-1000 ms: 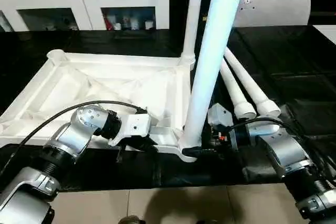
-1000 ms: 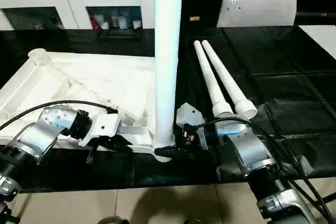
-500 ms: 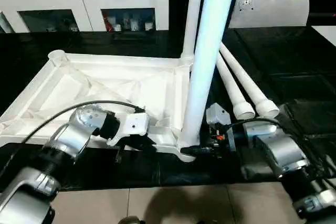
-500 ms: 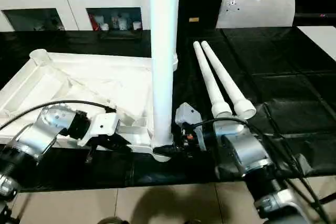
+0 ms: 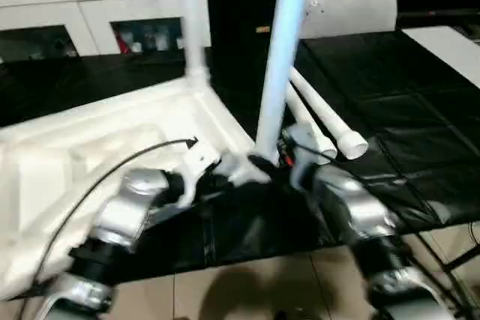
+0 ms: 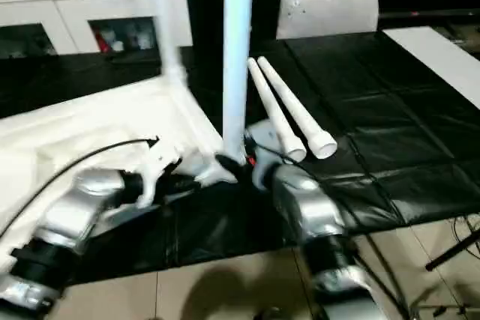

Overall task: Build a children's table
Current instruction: Rotate leg to tighten

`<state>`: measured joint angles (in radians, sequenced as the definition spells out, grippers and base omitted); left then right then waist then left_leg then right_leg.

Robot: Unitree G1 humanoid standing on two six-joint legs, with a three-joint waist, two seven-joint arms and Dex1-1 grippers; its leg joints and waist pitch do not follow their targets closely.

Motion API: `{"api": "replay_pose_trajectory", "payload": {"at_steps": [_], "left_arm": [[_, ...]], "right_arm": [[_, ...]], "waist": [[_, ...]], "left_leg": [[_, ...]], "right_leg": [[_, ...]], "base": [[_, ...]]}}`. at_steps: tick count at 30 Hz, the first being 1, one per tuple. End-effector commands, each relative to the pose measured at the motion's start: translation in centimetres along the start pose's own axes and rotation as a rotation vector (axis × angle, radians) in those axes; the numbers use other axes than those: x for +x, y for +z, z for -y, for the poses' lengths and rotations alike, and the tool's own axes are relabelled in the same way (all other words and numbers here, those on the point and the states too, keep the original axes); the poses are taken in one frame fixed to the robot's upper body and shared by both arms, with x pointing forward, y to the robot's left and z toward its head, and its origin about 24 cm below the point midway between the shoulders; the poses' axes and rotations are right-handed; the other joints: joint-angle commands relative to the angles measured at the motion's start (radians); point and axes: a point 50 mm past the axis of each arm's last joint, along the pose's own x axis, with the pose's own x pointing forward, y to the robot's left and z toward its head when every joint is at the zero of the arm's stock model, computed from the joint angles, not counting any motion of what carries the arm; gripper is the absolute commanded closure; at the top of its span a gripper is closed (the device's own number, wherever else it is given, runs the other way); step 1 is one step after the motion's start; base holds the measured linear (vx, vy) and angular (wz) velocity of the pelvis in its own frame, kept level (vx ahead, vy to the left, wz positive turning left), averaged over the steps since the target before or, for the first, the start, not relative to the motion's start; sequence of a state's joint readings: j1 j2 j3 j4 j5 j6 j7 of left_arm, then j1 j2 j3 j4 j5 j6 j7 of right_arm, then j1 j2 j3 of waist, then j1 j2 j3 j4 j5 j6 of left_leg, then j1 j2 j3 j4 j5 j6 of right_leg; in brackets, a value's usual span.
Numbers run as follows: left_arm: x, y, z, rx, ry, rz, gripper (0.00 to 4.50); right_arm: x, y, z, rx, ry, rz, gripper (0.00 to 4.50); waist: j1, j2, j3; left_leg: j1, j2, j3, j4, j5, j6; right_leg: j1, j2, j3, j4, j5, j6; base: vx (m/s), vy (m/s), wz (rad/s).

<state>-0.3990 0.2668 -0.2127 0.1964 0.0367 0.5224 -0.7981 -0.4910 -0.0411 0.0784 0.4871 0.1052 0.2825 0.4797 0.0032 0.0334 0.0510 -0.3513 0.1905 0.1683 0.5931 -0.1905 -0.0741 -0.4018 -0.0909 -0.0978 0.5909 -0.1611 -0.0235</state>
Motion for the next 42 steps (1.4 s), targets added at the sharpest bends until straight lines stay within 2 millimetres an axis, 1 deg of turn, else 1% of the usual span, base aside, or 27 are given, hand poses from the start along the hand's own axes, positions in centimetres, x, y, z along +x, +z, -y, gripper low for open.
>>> {"api": "replay_pose_trajectory", "payload": {"at_steps": [1, 2, 3, 5, 6, 7, 9, 10, 11, 12, 15, 19, 20, 21, 22, 23, 27, 28, 29, 30, 32, 33, 35, 38, 40, 41, 42], "left_arm": [[0.7, 2.6, 0.7, 0.066, 0.043, 0.079, 4.5], [0.7, 2.6, 0.7, 0.06, 0.042, 0.079, 4.5], [0.6, 2.5, 0.6, 0.076, 0.046, 0.061, 4.5], [0.5, 2.4, 0.5, 0.087, 0.049, 0.049, 4.5], [0.2, 2.3, 0.3, 0.104, 0.05, 0.025, 4.5], [0.0, 2.2, -0.1, 0.105, 0.05, 0.021, 4.5], [-0.3, 2.0, -0.5, 0.108, 0.049, 0.009, 4.5], [-0.3, 2.0, -0.5, 0.109, 0.049, 0.008, 4.5], [-0.4, 1.9, -0.7, 0.112, 0.047, 0.0, 4.5], [-0.7, 1.6, -1.0, 0.14, 0.02, -0.014, 4.5], [-1.0, 1.5, -1.3, 0.162, -0.02, -0.001, 4.5], [-1.3, 1.5, -1.4, 0.21, -0.063, 0.004, 4.5], [-1.4, 1.4, -1.4, 0.225, -0.08, 0.006, 4.5], [-1.7, 1.2, -1.5, 0.269, -0.145, -0.004, 4.5], [-1.9, 1.0, -1.5, 0.298, -0.184, -0.013, 4.5], [-2.1, 0.9, -1.5, 0.325, -0.221, -0.016, 4.5], [-2.5, 0.7, -1.3, 0.37, -0.354, -0.022, 4.5], [-2.6, 0.6, -1.2, 0.375, -0.371, -0.026, 4.5], [-2.7, 0.6, -1.2, 0.376, -0.392, -0.031, 4.5], [-2.8, 0.4, -1.1, 0.388, -0.425, -0.044, 4.5], [-3.1, 0.0, -1.0, 0.418, -0.501, -0.079, 4.5], [-3.2, -0.1, -0.9, 0.428, -0.526, -0.09, 4.5], [-3.3, -0.4, -0.9, 0.455, -0.572, -0.114, 4.5], [-3.4, -0.6, -0.9, 0.497, -0.617, -0.147, 4.5], [-3.4, -0.6, -0.9, 0.499, -0.619, -0.149, 4.5], [-3.4, -0.7, -1.0, 0.51, -0.628, -0.156, 4.5], [-3.4, -0.7, -1.0, 0.529, -0.651, -0.168, 4.5]], "right_arm": [[1.9, -1.3, -5.4, 0.044, 0.226, -0.05, 1.19], [1.9, -1.3, -5.3, 0.045, 0.216, -0.041, 1.05], [1.7, -1.3, -5.1, 0.054, 0.213, -0.028, 1.05], [1.6, -1.3, -5.0, 0.056, 0.215, -0.022, 1.02], [1.6, -1.0, -4.8, 0.062, 0.198, -0.003, 0.76], [1.4, -0.7, -4.6, 0.059, 0.207, 0.019, 0.63], [1.0, -0.6, -4.2, 0.039, 0.213, 0.033, 0.54], [1.0, -0.6, -4.2, 0.036, 0.212, 0.034, 0.54], [0.7, -0.5, -3.7, 0.014, 0.209, 0.04, 0.37], [-0.1, -0.4, -2.4, -0.021, 0.194, 0.051, 0.17], [-1.5, -0.2, -0.6, -0.072, 0.195, 0.064, 0.05], [-2.5, -0.1, 0.2, -0.106, 0.229, 0.061, 0.05], [-2.8, -0.1, 0.4, -0.119, 0.244, 0.058, 0.05], [-3.8, -0.1, 1.1, -0.181, 0.281, 0.039, 0.05], [-4.3, -0.1, 1.5, -0.203, 0.306, 0.025, 0.05], [-4.7, 0.0, 1.7, -0.224, 0.334, 0.018, 0.05], [-5.6, 0.2, 2.1, -0.24, 0.408, -0.006, 0.05], [-5.7, 0.2, 2.1, -0.242, 0.417, -0.011, 0.05], [-5.8, 0.2, 2.1, -0.246, 0.434, -0.018, 0.05], [-6.0, 0.3, 2.0, -0.257, 0.468, -0.028, 0.05], [-6.6, 0.5, 1.7, -0.302, 0.564, -0.059, 0.05], [-6.7, 0.5, 1.5, -0.319, 0.592, -0.07, 0.05], [-6.8, 0.4, 1.4, -0.348, 0.64, -0.095, 0.05], [-6.9, 0.3, 0.9, -0.374, 0.714, -0.127, 0.05], [-6.9, 0.3, 0.9, -0.375, 0.718, -0.129, 0.05], [-6.9, 0.3, 0.8, -0.378, 0.738, -0.136, 0.22], [-6.9, 0.2, 0.6, -0.384, 0.774, -0.153, 0.22]], "waist": [[0.008, -0.006, -0.06], [0.009, -0.002, -0.062], [0.009, -0.004, -0.063], [0.009, -0.004, -0.062], [0.01, 0.007, -0.062], [0.007, 0.004, -0.061], [0.008, 0.015, -0.062], [0.007, 0.012, -0.061], [0.007, 0.016, -0.062], [0.008, 0.015, -0.062], [0.014, 0.013, -0.063], [0.019, 0.014, -0.064], [0.02, 0.014, -0.064], [0.023, 0.018, -0.063], [0.026, 0.016, -0.062], [0.031, 0.015, -0.066], [0.041, 0.017, -0.065], [0.042, 0.003, -0.065], [0.047, 0.01, -0.065], [0.053, 0.005, -0.065], [0.06, 0.007, -0.065], [0.064, 0.005, -0.065], [0.069, 0.005, -0.064], [0.073, 0.003, -0.063], [0.077, 0.004, -0.063], [0.078, 0.0, -0.063], [0.08, 0.003, -0.063]], "left_leg": [[-0.004, 0.026, -0.012, -0.073, -0.274, 0.039], [-0.006, 0.027, -0.012, -0.074, -0.262, 0.042], [-0.008, 0.027, -0.011, -0.074, -0.251, 0.044], [-0.012, 0.027, -0.011, -0.075, -0.247, 0.049], [-0.009, 0.027, -0.012, -0.076, -0.252, 0.044], [-0.011, 0.027, -0.011, -0.076, -0.256, 0.043], [-0.008, 0.026, -0.013, -0.076, -0.275, 0.035], [-0.009, 0.025, -0.012, -0.076, -0.275, 0.036], [-0.01, 0.024, -0.013, -0.077, -0.275, 0.035], [-0.007, 0.025, -0.012, -0.076, -0.273, 0.037], [-0.011, 0.024, -0.01, -0.074, -0.26, 0.049], [-0.01, 0.027, -0.01, -0.073, -0.248, 0.054], [-0.009, 0.028, -0.009, -0.073, -0.249, 0.055], [-0.008, 0.028, -0.009, -0.073, -0.253, 0.056], [-0.007, 0.027, -0.01, -0.074, -0.257, 0.059], [-0.005, 0.028, -0.008, -0.072, -0.253, 0.06], [-0.003, 0.032, -0.008, -0.074, -0.249, 0.062], [-0.003, 0.033, -0.006, -0.074, -0.246, 0.065], [-0.002, 0.034, -0.007, -0.074, -0.236, 0.064], [-0.001, 0.035, -0.005, -0.073, -0.23, 0.065], [0.0, 0.036, -0.003, -0.072, -0.227, 0.066], [-0.001, 0.037, -0.003, -0.072, -0.223, 0.068], [-0.002, 0.036, -0.003, -0.073, -0.223, 0.066], [-0.002, 0.034, -0.003, -0.073, -0.235, 0.059], [-0.002, 0.036, -0.004, -0.073, -0.235, 0.053], [-0.001, 0.037, -0.003, -0.074, -0.236, 0.052], [0.001, 0.037, -0.004, -0.074, -0.239, 0.051]], "right_leg": [[0.041, -0.051, 0.043, -0.093, -0.46, -0.114], [0.045, -0.052, 0.044, -0.088, -0.425, -0.124], [0.046, -0.051, 0.045, -0.085, -0.394, -0.134], [0.049, -0.051, 0.045, -0.083, -0.381, -0.139], [0.048, -0.052, 0.045, -0.084, -0.384, -0.141], [0.048, -0.051, 0.045, -0.085, -0.384, -0.14], [0.05, -0.051, 0.044, -0.085, -0.379, -0.145], [0.05, -0.05, 0.044, -0.087, -0.379, -0.144], [0.051, -0.05, 0.044, -0.086, -0.375, -0.144], [0.051, -0.049, 0.044, -0.085, -0.365, -0.15], [0.054, -0.049, 0.045, -0.085, -0.348, -0.152], [0.055, -0.05, 0.045, -0.079, -0.322, -0.17], [0.054, -0.05, 0.046, -0.08, -0.326, -0.17], [0.053, -0.05, 0.046, -0.082, -0.334, -0.166], [0.053, -0.049, 0.045, -0.086, -0.344, -0.158], [0.054, -0.05, 0.047, -0.082, -0.332, -0.157], [0.054, -0.05, 0.047, -0.075, -0.288, -0.185], [0.053, -0.05, 0.048, -0.076, -0.288, -0.186], [0.053, -0.051, 0.049, -0.07, -0.279, -0.195], [0.053, -0.052, 0.049, -0.07, -0.284, -0.195], [0.052, -0.053, 0.05, -0.07, -0.294, -0.192], [0.052, -0.053, 0.051, -0.07, -0.293, -0.189], [0.052, -0.054, 0.051, -0.071, -0.307, -0.181], [0.052, -0.055, 0.051, -0.075, -0.35, -0.168], [0.052, -0.056, 0.052, -0.073, -0.351, -0.167], [0.051, -0.056, 0.052, -0.075, -0.356, -0.166], [0.05, -0.054, 0.051, -0.074, -0.359, -0.166]], "base": [[0.0, 0.0, 0.0], [0.0, 0.0, 0.0], [0.0, 0.0, 0.0], [0.0, 0.0, 0.0], [0.0, 0.0, 0.0], [0.0, 0.0, 0.0], [0.0, 0.0, 0.0], [0.0, 0.0, 0.0], [0.0, 0.0, 0.0], [0.0, 0.0, 0.0], [0.0, 0.0, 0.0], [0.0, 0.0, 0.0], [0.0, 0.0, 0.0], [0.0, 0.0, 0.0], [0.0, 0.0, 0.0], [0.0, 0.0, 0.0], [0.0, 0.0, 0.0], [0.0, 0.0, 0.0], [0.0, 0.0, 0.0], [0.0, 0.0, 0.0], [0.0, 0.0, 0.0], [0.0, 0.0, 0.0], [0.0, 0.0, 0.0], [0.0, 0.0, 0.0], [0.0, 0.0, 0.0], [0.0, 0.0, 0.0], [0.0, 0.0, 0.0]]}}
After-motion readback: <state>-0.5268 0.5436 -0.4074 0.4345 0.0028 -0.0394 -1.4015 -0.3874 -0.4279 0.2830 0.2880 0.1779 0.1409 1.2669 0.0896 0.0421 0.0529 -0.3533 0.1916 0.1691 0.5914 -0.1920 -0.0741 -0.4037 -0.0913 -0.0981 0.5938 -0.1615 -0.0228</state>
